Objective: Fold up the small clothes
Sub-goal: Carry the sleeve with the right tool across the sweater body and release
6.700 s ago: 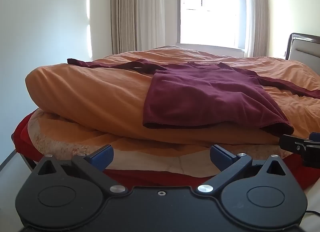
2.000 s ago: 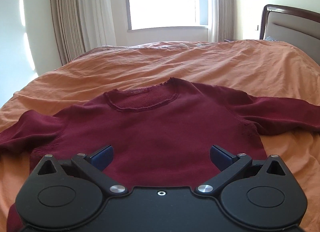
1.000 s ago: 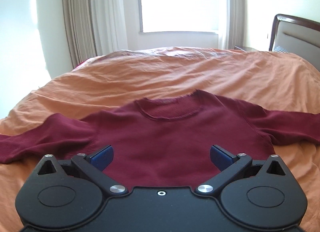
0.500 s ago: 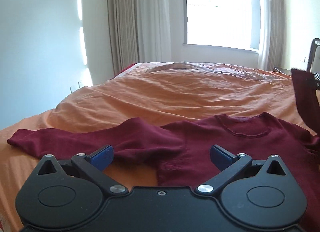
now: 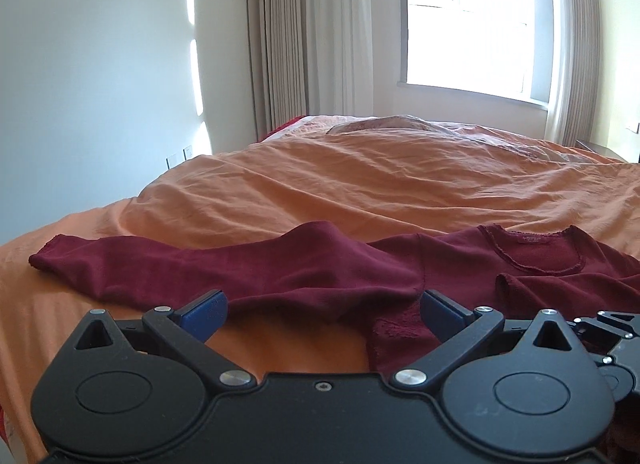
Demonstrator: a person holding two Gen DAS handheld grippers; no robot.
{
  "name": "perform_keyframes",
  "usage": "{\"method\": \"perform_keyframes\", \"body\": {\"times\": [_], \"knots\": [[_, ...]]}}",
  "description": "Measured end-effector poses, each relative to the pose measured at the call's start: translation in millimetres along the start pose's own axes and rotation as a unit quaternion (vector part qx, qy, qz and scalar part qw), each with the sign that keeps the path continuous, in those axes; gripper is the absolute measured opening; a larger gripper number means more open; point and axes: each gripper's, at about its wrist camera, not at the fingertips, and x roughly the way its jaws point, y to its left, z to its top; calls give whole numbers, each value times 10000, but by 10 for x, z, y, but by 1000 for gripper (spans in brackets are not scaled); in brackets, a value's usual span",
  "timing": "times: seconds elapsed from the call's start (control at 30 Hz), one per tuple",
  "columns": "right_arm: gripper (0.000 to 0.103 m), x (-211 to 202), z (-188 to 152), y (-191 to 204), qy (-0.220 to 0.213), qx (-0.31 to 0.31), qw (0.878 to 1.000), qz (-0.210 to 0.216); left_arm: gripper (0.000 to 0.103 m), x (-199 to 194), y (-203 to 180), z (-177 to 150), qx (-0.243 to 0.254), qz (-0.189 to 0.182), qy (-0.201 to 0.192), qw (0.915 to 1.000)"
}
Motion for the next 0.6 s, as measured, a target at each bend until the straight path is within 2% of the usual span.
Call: {"method": "perform_keyframes", "body": {"times": [0.1, 0.23, 0.33, 0.43, 0.5, 0.6], "knots": [[87, -381, -105, -237, -84, -62, 9999, -136, 102, 55, -185, 14, 1, -197, 4, 9998], [100, -889, -397, -609, -320, -63, 9965, -770, 102, 169, -516, -13, 6, -569, 15, 9984], [100, -1154, -668, -884, -377, -135, 9851, -1675, 102, 298, -811, -79, -56, -923, 154, 9956], [99, -1238, -889, -1179, -243, -7, 9715, -2356, 102, 453, -1145, -188, 102, -1128, 297, 9931], [93, -1227, -981, -1372, -112, 255, 9667, -2545, 102, 561, -1344, -260, 289, -1106, 344, 9928], [83, -1182, -1030, -1594, -39, 781, 9671, -2423, 102, 734, -1520, -359, 441, -831, 390, 9948]]}}
